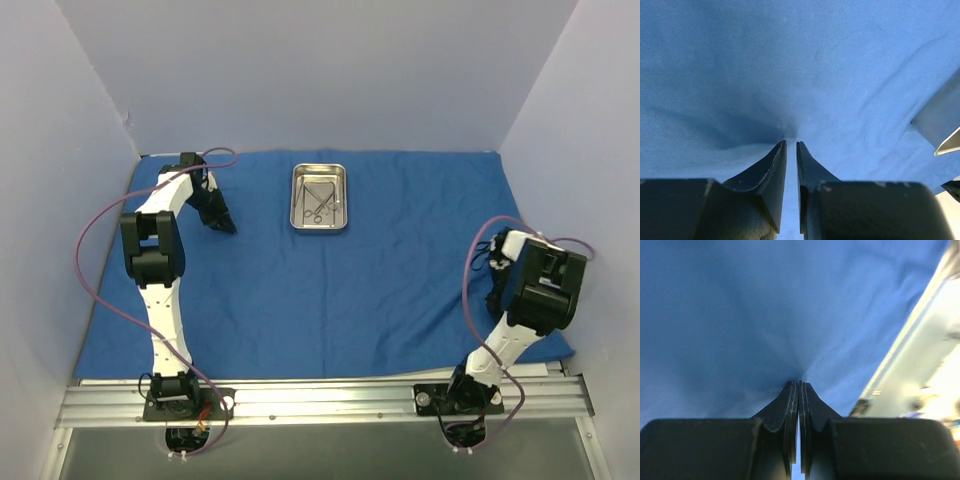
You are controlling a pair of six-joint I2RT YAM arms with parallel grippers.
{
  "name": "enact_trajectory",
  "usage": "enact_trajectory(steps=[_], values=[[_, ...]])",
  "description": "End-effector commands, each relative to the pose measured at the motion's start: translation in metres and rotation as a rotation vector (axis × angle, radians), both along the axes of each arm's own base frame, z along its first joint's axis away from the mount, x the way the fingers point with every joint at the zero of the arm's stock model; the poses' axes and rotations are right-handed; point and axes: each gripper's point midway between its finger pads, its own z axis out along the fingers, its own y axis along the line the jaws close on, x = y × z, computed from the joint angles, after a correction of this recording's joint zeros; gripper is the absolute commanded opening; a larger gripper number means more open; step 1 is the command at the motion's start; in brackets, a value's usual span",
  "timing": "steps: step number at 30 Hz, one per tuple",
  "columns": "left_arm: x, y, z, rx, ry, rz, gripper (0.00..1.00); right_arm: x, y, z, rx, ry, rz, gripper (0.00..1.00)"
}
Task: Open and lay out the surgical kit
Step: Smooth out the surgical kit at the center of the board.
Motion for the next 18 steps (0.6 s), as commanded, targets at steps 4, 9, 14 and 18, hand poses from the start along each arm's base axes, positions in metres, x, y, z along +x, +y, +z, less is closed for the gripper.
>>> enact_trajectory(steps=[4, 9, 14, 18], values=[[0.008, 0.0, 0.037, -0.013, -0.085, -0.007, 0.25, 0.029, 0.028, 0.028, -0.028, -0.035, 0.173, 0.03], [-0.002, -0.004, 0.038, -0.031, -0.068, -0.015, 0.27, 0.052, -0.002, 0.073, -0.07, -0.216, 0.08, 0.51], [-0.007, -0.009, 0.034, -0.058, -0.062, -0.016, 0.27, 0.017, 0.002, 0.065, -0.068, -0.162, -0.062, 0.66], [-0.01, -0.009, 0.035, -0.063, -0.063, -0.016, 0.27, -0.009, 0.006, 0.061, -0.101, -0.22, -0.161, 0.83]])
